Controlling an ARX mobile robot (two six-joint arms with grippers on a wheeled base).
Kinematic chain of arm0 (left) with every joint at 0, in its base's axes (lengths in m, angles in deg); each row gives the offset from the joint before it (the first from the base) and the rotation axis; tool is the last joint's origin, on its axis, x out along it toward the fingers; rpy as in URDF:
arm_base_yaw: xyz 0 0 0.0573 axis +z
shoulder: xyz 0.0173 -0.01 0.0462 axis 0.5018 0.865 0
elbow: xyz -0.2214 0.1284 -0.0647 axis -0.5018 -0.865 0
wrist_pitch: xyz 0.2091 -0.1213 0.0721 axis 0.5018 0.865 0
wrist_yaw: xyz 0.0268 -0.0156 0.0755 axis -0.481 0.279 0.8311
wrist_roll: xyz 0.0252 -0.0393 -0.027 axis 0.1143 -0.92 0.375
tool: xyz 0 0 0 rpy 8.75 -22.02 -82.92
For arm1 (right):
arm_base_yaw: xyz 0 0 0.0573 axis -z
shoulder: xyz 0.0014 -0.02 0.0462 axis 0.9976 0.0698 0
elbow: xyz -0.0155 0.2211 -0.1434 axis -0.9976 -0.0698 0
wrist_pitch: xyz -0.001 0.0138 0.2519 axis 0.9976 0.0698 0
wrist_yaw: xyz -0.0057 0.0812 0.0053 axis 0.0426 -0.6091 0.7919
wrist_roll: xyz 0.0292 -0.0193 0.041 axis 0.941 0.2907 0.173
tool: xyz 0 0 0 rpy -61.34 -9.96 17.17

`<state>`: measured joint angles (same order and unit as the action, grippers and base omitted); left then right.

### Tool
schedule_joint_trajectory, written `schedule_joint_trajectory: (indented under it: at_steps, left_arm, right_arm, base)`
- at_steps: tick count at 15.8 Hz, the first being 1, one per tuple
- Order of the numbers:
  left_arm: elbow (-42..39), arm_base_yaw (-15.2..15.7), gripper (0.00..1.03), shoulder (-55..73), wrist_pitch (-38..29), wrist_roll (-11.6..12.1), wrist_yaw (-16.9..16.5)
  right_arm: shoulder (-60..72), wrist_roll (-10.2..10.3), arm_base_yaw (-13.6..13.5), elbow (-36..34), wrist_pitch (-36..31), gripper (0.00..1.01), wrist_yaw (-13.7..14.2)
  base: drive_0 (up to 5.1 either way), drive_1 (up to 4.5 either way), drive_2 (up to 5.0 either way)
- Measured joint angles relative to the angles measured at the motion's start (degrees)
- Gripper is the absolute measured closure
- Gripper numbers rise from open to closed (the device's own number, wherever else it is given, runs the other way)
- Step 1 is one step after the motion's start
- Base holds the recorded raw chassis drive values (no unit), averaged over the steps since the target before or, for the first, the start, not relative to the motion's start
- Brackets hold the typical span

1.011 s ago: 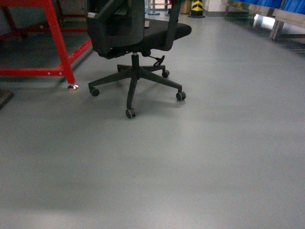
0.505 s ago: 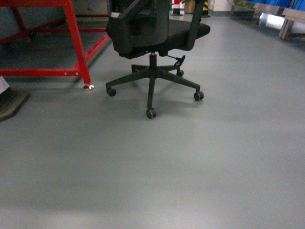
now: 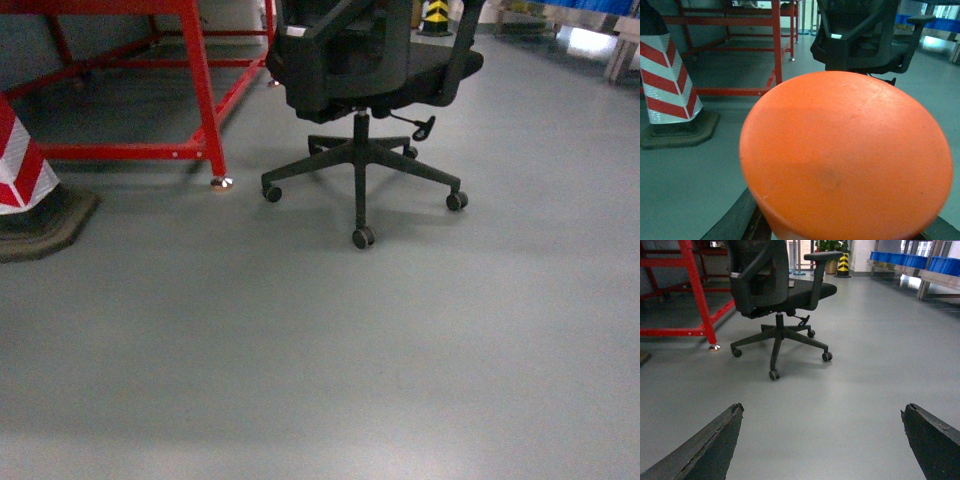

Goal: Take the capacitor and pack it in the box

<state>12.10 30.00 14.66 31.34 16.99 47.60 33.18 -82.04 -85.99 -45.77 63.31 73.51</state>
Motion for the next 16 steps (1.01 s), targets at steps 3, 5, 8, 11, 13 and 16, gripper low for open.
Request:
schedule_joint_trajectory:
  at_steps: [3,5,8,11,13,16]
  left_arm:
    - [0.0,0.0,0.59,0.0,0.0,0.0,0.0]
    - [0.0,0.0,0.59,0.0,-0.1,0.0,0.0]
    - [0.0,0.0,0.59,0.0,-0.1,0.0,0.0]
    - [0.0,0.0,0.59,0.0,0.0,0.0,0.0]
    - [0.0,0.0,0.59,0.0,0.1,0.0,0.0]
    - [0.0,0.0,0.59,0.0,0.0,0.0,0.0]
  right_arm:
    - [0.0,0.0,0.0,0.0,0.0,0.03,0.0]
    - [0.0,0.0,0.0,0.0,-0.2,0.03,0.0]
    - [0.0,0.0,0.0,0.0,0.1,0.03,0.0]
    - [0.0,0.0,0.0,0.0,0.0,0.03,0.0]
    - [0.0,0.0,0.0,0.0,0.1,0.03,0.0]
    - [0.0,0.0,0.0,0.0,0.0,0.03,0.0]
  base:
    - [-5.1,2.39,2.4]
    - [-5.0,2.44,2.4]
    - [-5.0,2.41,2.4]
    - [-5.1,2.37,2.4]
    - [-5.1,2.37,2.4]
    - [-5.1,2.35,2.4]
